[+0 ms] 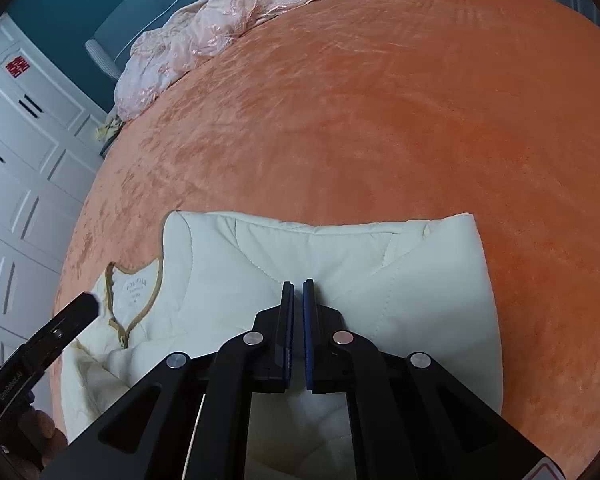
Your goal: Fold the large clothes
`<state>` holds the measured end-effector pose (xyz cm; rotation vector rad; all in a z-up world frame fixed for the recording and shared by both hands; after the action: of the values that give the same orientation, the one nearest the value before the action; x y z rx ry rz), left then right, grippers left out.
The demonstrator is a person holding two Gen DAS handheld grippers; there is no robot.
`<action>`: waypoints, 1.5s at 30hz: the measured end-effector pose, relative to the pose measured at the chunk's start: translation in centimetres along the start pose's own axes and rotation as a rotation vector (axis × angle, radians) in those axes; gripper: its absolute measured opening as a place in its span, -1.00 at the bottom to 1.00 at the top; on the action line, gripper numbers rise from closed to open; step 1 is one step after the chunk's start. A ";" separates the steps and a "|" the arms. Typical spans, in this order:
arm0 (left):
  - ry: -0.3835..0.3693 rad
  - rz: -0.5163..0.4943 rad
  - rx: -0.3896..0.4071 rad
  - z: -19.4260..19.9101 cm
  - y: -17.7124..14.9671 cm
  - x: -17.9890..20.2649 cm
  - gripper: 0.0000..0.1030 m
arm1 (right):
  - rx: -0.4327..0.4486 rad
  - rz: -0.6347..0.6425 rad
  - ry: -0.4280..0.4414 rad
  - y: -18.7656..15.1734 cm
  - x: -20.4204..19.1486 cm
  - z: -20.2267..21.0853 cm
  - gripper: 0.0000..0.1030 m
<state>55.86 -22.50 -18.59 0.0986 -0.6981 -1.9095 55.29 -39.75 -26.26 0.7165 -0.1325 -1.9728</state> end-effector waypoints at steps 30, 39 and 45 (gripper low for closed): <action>0.274 0.019 0.023 2.1 1.5 -8.5 -0.72 | 0.209 0.227 -0.056 1.1 -7.2 7.5 -0.73; 0.289 0.037 -0.076 -1.7 -1.1 -12.0 -1.00 | -0.055 0.399 -0.083 -1.8 -15.6 -5.4 -0.97; 0.307 0.025 -0.013 -3.3 -2.3 -12.3 -1.00 | -0.041 0.370 -0.080 -3.1 -14.2 -8.2 -1.00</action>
<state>60.74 -12.66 -25.47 0.3647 -0.4760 -1.8224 62.01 -24.58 -28.08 0.5421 -0.2536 -1.6450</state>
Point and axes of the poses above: each gripper's, at about its wrist camera, not at the fingertips, and z roughly against the way its jaws point, x to its right, y to its top, the point moved 5 cm from there along -z, roughly the way its jaws point, and after that the axes turned 5 degrees about -x, right-handed, at the moved point
